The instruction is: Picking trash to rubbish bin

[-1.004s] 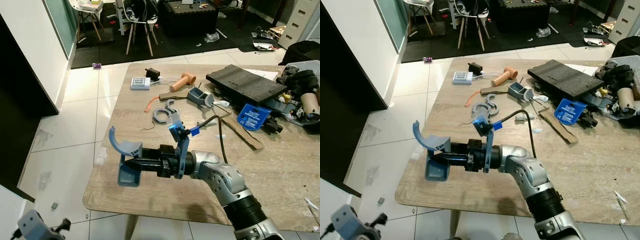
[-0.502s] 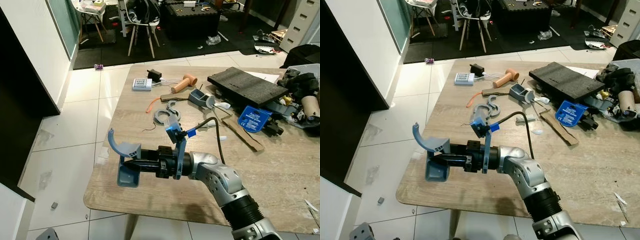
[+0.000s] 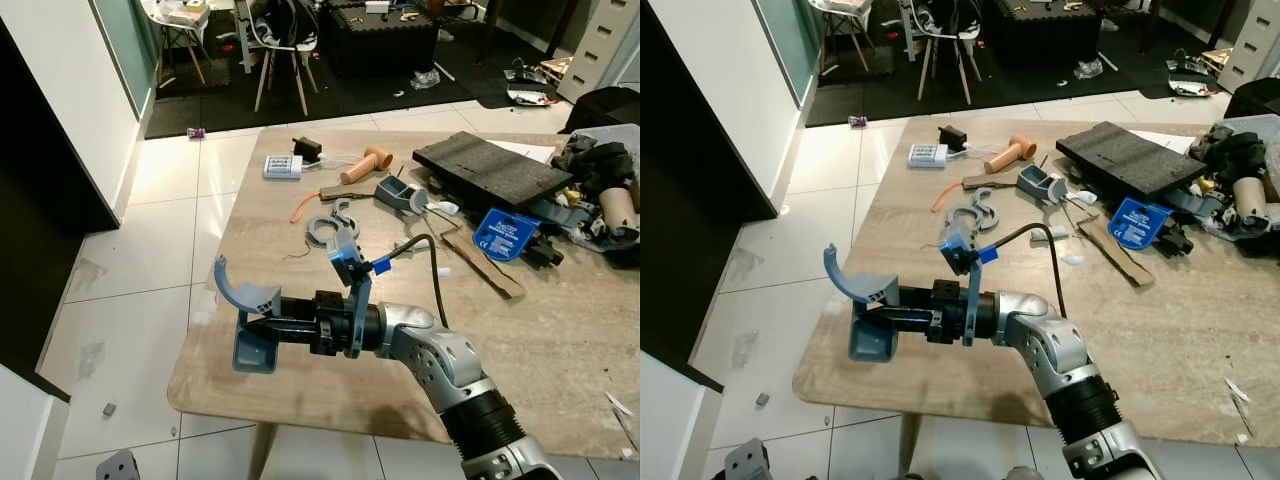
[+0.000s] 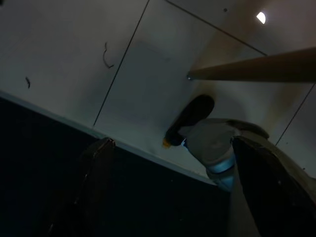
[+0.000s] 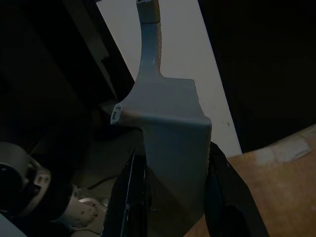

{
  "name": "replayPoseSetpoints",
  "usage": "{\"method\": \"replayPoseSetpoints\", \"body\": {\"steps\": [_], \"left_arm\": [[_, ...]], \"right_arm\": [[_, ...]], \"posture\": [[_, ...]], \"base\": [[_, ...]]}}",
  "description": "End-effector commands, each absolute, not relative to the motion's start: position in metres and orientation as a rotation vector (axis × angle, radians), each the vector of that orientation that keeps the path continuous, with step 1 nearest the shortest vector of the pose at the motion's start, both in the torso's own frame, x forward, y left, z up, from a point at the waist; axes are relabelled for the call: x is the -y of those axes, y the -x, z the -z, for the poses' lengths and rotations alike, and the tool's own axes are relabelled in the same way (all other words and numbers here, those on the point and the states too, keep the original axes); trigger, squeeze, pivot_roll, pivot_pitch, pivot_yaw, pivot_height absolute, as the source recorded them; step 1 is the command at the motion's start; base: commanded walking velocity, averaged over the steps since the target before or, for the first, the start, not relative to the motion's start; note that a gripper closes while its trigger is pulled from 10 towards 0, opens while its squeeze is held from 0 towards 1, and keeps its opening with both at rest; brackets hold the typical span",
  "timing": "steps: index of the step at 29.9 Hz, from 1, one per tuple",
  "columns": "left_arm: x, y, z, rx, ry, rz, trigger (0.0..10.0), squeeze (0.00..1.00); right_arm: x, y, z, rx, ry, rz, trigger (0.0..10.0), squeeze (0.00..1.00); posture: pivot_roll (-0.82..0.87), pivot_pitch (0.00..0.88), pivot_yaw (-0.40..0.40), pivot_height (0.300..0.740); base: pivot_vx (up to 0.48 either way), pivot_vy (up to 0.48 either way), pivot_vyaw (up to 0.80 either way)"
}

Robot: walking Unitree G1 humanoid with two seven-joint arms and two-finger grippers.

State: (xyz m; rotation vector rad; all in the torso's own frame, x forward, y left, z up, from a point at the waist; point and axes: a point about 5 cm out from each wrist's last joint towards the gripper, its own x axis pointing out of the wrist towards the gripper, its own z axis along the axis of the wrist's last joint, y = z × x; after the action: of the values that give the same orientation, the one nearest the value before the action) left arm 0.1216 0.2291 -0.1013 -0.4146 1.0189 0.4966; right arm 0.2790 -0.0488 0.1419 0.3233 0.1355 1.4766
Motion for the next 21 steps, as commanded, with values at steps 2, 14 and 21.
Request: {"method": "replayPoseSetpoints", "body": {"steps": [2, 14, 21], "left_arm": [[-0.2284, -0.1157, 0.1034, -1.052, 0.396, -0.489, 10.0, 0.00], [-0.2272, -0.1151, 0.1039, -1.059, 0.385, -0.480, 10.0, 0.00], [-0.2268, -0.1159, 0.1037, -1.061, 0.380, -0.472, 10.0, 0.00]], "right_arm": [[0.0471, -0.2810, -0.1384, -0.146, -0.294, -1.466, 10.0, 0.00], [0.0464, -0.2806, -0.1359, -0.156, -0.292, -1.467, 10.0, 0.00], [0.0462, -0.2822, -0.1321, -0.167, -0.276, -1.456, 10.0, 0.00]], "posture": [[-0.06, 0.052, 0.032, 0.740], [-0.06, 0.051, 0.035, 0.740], [-0.06, 0.046, 0.032, 0.740]], "base": [[-0.480, 0.000, 0.00], [-0.480, 0.000, 0.00], [-0.480, 0.000, 0.00]]}}
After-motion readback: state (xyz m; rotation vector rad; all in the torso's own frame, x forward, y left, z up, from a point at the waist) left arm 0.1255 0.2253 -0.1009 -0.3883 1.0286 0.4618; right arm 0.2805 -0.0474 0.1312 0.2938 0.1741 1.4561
